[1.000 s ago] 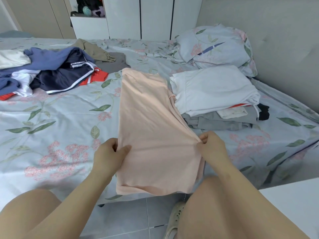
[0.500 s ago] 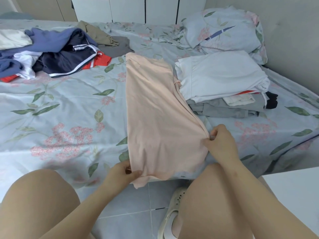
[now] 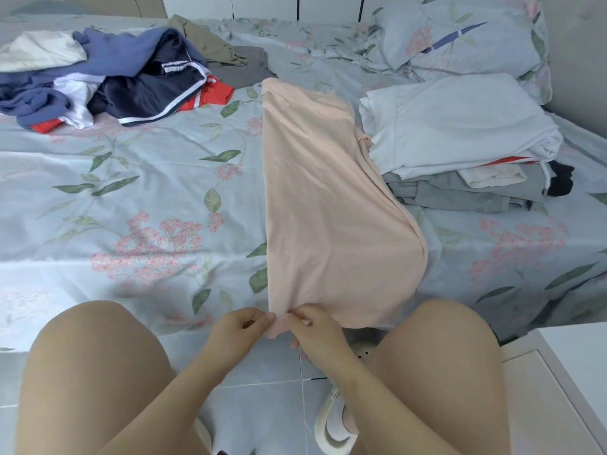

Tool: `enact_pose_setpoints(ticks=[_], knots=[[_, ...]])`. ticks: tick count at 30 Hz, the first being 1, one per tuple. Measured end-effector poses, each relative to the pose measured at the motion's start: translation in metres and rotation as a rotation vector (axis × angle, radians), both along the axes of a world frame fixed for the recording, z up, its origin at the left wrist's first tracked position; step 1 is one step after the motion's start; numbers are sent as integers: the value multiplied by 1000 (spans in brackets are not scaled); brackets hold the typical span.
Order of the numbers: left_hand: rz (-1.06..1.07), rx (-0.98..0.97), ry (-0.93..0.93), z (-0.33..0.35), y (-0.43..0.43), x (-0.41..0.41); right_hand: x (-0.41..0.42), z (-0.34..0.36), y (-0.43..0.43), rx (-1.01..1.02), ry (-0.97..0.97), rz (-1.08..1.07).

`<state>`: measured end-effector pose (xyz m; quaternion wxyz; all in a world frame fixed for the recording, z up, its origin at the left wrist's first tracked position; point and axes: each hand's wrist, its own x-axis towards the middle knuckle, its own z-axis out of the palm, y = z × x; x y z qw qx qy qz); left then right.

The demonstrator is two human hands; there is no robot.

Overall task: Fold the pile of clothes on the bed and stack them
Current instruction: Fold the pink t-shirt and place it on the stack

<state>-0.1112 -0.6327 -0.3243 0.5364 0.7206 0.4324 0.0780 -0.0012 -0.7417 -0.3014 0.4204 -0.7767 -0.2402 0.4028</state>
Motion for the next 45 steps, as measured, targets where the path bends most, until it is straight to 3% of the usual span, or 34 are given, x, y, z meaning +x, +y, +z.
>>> enact_pose_setpoints(ticks=[5, 8, 10, 12, 15, 17, 19, 22, 25, 30, 34, 36, 39, 42, 45], knots=[[429, -318, -107, -12, -11, 7, -11, -18, 4, 112, 378, -445], [647, -779, -305, -14, -12, 13, -16, -25, 3, 208, 693, -670], [783, -972, -428, -13, -13, 14, -17, -31, 1, 201, 806, -728], [841, -1031, -501, -12, -13, 11, -16, -35, 0, 148, 816, -737], [675, -882, -394, -20, -14, 4, -10, -38, 2, 33, 737, -778], [379, -517, -207, -21, -13, 4, -3, -38, 5, -10, 635, -827], [137, -289, -185, -7, -16, 9, 6, -38, 8, 25, 463, -874], [-2, -295, -312, 9, -13, 16, 19, -23, 6, 161, 164, -934], [9, -257, -383, 15, -6, 22, 38, 6, 0, 305, -87, -892], [176, 39, -258, 24, 0, 29, 77, 34, -12, 365, -448, -850], [76, -74, -314, 38, -5, 33, 101, 41, -21, 184, -642, -878], [114, -31, -348, 46, -6, 39, 111, 42, -24, 88, -686, -829], [247, 40, -394, 58, -6, 45, 122, 47, -26, 175, -654, -789], [391, -86, -452, 67, 7, 37, 122, 55, -26, 220, -502, -773], [357, -120, -367, 77, 20, 28, 119, 57, -22, 119, -577, -672]])
